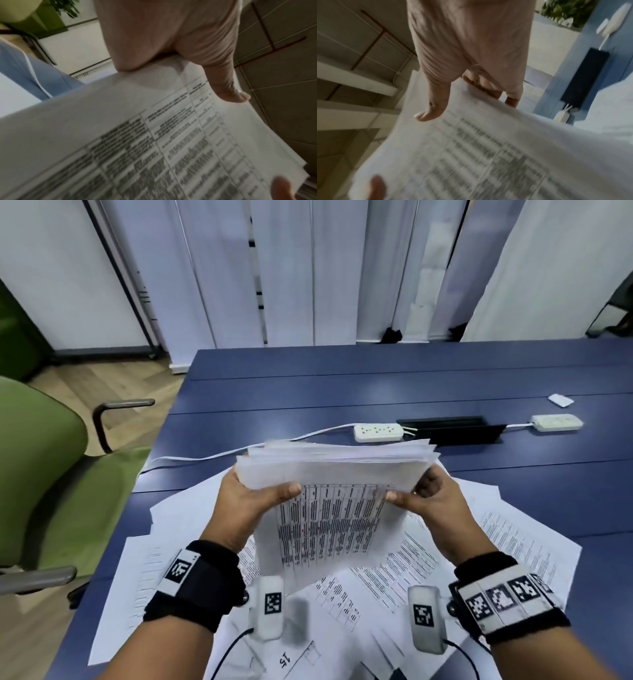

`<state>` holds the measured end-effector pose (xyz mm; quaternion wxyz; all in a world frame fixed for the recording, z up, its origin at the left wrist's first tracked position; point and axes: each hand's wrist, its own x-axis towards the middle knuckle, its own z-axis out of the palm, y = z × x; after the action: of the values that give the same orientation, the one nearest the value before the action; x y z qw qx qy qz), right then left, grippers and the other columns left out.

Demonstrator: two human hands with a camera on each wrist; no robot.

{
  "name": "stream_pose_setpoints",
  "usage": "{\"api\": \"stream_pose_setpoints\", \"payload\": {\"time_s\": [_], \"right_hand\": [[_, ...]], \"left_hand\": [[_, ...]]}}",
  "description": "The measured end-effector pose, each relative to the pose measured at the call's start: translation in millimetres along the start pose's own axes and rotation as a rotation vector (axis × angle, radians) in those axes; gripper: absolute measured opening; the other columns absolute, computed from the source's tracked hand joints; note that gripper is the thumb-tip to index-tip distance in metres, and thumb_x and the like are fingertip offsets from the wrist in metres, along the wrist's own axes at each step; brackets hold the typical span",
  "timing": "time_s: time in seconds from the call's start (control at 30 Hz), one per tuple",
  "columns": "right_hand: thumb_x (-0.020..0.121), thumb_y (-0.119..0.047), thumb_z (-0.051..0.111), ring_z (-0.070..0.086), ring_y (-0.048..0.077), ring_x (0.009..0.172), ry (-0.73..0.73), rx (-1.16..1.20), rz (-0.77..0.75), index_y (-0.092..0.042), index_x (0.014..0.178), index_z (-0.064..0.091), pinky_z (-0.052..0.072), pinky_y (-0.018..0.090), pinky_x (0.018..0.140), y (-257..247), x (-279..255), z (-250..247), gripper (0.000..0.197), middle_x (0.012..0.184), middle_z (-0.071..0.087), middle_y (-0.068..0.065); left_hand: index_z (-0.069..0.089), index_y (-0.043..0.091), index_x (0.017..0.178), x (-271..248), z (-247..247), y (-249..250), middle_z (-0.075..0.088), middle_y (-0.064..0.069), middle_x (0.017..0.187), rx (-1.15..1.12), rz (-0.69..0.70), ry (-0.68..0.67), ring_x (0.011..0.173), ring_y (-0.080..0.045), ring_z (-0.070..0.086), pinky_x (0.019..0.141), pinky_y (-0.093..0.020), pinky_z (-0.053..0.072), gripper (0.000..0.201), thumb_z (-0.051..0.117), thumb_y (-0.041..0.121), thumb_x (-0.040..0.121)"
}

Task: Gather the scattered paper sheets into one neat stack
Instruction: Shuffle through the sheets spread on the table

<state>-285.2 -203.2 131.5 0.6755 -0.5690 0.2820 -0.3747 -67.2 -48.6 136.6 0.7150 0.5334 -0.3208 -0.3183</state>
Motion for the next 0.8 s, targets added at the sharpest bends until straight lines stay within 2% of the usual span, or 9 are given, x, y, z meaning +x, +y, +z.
{"api": "stream_pose_setpoints", "payload": {"time_s": [0.1, 0.2, 0.27, 0.37, 0.5, 0.6, 0.7, 0.73, 0.8], "right_hand": [[0.055, 0.002, 0.077, 0.071, 0.016, 0.086, -0.067, -0.017, 0.048, -0.003, 0.103, 0.064, 0.056, 0.026, 0.077, 5, -6, 15, 0.051, 0.093, 0.076, 0.006], [0.062, 0.000, 0.073, 0.070, 0.017, 0.078, -0.031, 0.034, 0.020, -0.005, 0.093, 0.069, 0.057, 0.030, 0.078, -1, -7, 31, 0.032, 0.085, 0.076, 0.005], [0.063, -0.004, 0.072, 0.070, 0.013, 0.079, 0.022, 0.089, -0.043, -0.004, 0.099, 0.067, 0.057, 0.027, 0.078, -10, -5, 35, 0.036, 0.085, 0.076, 0.001], [0.071, -0.008, 0.071, 0.066, 0.009, 0.092, 0.120, 0.067, -0.162, -0.011, 0.122, 0.053, 0.053, 0.022, 0.082, -17, -3, 33, 0.054, 0.103, 0.069, -0.001], [0.088, 0.003, 0.060, 0.059, 0.018, 0.109, 0.174, -0.177, -0.336, -0.035, 0.144, 0.024, 0.048, 0.034, 0.099, -11, -12, 33, 0.076, 0.122, 0.052, 0.009], [0.091, -0.002, 0.058, 0.048, 0.016, 0.119, 0.204, -0.419, -0.519, -0.041, 0.145, 0.025, 0.041, 0.032, 0.106, -10, -16, 40, 0.074, 0.126, 0.042, 0.002], [0.089, -0.011, 0.063, 0.043, 0.012, 0.119, 0.169, -0.598, -0.570, -0.028, 0.133, 0.051, 0.032, 0.009, 0.102, -10, -17, 46, 0.049, 0.124, 0.037, 0.003], [0.088, -0.012, 0.064, 0.044, 0.011, 0.118, 0.167, -0.609, -0.563, -0.025, 0.129, 0.056, 0.032, 0.007, 0.100, -11, -17, 46, 0.043, 0.123, 0.038, 0.004], [0.086, -0.013, 0.068, 0.046, 0.011, 0.117, 0.203, -0.587, -0.532, -0.022, 0.124, 0.057, 0.037, 0.014, 0.100, -10, -15, 43, 0.041, 0.122, 0.039, 0.003]], "left_hand": [[0.073, 0.010, 0.095, -9, 14, -8, 0.076, -0.008, 0.096, 0.054, -0.007, -0.008, 0.092, -0.021, 0.073, 0.080, -0.029, 0.055, 0.044, 0.088, 0.020, 0.055], [0.076, 0.013, 0.086, -7, 24, -2, 0.077, -0.006, 0.093, 0.029, 0.062, 0.061, 0.088, -0.017, 0.073, 0.078, -0.026, 0.055, 0.025, 0.080, 0.007, 0.062], [0.076, 0.011, 0.088, -1, 23, 8, 0.077, -0.006, 0.094, 0.006, 0.113, 0.096, 0.089, -0.018, 0.072, 0.080, -0.026, 0.056, 0.025, 0.079, 0.006, 0.064], [0.073, 0.002, 0.093, 5, 18, 13, 0.076, -0.008, 0.095, 0.057, 0.148, 0.123, 0.089, -0.020, 0.072, 0.083, -0.029, 0.056, 0.031, 0.081, 0.006, 0.063], [0.065, -0.006, 0.104, 9, 17, -1, 0.075, -0.014, 0.098, 0.102, 0.096, 0.116, 0.088, -0.022, 0.072, 0.080, -0.030, 0.055, 0.050, 0.086, 0.005, 0.060], [0.061, 0.007, 0.102, 11, 19, -4, 0.070, -0.008, 0.095, 0.073, 0.120, 0.163, 0.085, -0.018, 0.068, 0.076, -0.029, 0.054, 0.052, 0.089, 0.022, 0.060], [0.065, 0.025, 0.088, 14, 26, 2, 0.064, -0.003, 0.094, 0.088, 0.178, 0.229, 0.092, -0.029, 0.059, 0.086, -0.045, 0.047, 0.040, 0.077, 0.057, 0.068], [0.065, 0.023, 0.083, 16, 28, 4, 0.063, -0.002, 0.089, 0.105, 0.198, 0.259, 0.087, -0.031, 0.057, 0.083, -0.048, 0.045, 0.040, 0.071, 0.061, 0.071], [0.063, 0.015, 0.073, 22, 31, 6, 0.058, -0.003, 0.075, 0.122, 0.230, 0.331, 0.074, -0.025, 0.051, 0.073, -0.042, 0.041, 0.041, 0.065, 0.055, 0.080]]}}
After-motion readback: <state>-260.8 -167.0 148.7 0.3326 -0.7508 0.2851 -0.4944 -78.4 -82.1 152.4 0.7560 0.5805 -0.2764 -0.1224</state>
